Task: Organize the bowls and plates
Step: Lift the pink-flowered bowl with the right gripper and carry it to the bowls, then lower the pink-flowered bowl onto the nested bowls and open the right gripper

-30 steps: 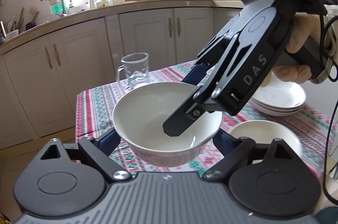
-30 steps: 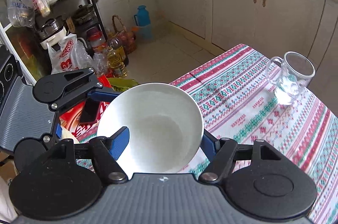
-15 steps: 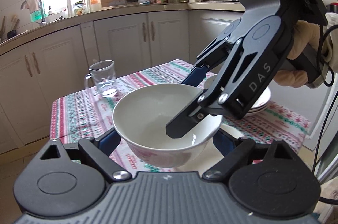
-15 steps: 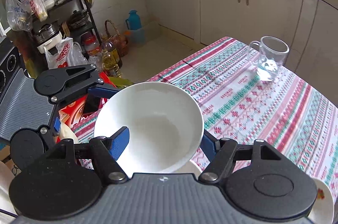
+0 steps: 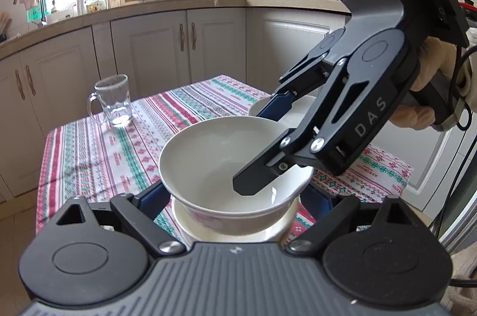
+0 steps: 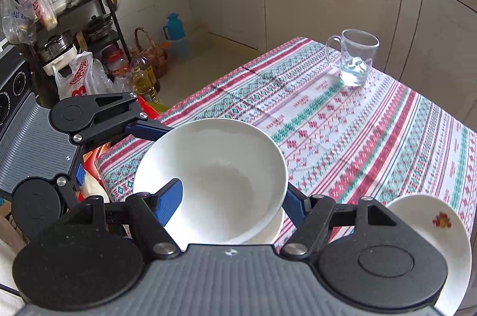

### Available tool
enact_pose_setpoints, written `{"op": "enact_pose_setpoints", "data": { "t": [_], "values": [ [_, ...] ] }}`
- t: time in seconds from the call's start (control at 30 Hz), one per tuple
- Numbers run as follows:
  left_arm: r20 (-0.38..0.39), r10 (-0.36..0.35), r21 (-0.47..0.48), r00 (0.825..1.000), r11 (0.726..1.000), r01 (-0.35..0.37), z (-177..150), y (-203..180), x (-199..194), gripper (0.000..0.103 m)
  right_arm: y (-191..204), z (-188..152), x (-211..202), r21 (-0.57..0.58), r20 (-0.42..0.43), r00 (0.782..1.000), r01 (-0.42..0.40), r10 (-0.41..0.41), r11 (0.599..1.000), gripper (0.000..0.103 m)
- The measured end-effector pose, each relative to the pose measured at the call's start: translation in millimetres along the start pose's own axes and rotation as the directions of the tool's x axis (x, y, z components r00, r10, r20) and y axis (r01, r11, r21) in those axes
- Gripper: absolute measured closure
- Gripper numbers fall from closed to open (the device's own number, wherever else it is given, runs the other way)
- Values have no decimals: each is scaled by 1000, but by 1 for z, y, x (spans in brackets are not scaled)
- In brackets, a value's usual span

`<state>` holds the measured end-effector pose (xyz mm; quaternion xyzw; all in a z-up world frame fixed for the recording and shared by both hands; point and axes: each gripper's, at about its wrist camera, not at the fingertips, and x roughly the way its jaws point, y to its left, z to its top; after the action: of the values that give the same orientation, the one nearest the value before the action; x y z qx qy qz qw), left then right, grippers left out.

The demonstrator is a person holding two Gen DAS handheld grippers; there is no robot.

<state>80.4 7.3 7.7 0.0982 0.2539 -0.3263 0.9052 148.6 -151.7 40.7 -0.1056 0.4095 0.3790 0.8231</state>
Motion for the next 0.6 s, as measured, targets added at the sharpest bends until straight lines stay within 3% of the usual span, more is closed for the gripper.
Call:
{"op": "enact_pose_setpoints", "data": {
  "t": [0.6],
  "values": [
    [-26, -15, -29, 1000, 999, 14, -7, 4, 5, 10, -1, -11, 13, 37, -10, 1000, -4, 5, 999, 25]
  ]
}}
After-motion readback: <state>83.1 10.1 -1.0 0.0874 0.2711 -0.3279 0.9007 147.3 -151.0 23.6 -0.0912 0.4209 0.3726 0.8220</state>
